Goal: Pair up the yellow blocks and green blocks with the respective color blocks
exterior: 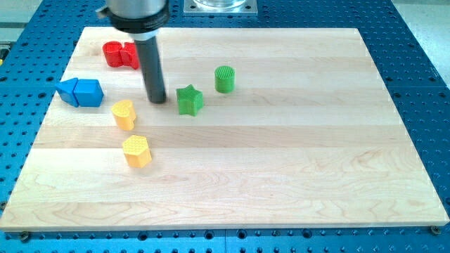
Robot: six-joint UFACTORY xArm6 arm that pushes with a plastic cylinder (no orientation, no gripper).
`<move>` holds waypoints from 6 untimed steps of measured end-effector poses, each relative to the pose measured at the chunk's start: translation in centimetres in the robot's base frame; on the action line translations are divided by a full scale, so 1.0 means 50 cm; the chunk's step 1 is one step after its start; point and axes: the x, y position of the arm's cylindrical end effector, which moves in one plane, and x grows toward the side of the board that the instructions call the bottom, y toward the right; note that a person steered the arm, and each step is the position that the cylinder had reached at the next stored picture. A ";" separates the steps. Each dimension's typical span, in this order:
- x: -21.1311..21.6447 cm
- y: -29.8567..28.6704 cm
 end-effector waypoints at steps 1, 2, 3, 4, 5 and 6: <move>0.138 -0.046; 0.139 -0.015; 0.021 -0.018; 0.050 -0.134; 0.176 -0.117; 0.170 -0.063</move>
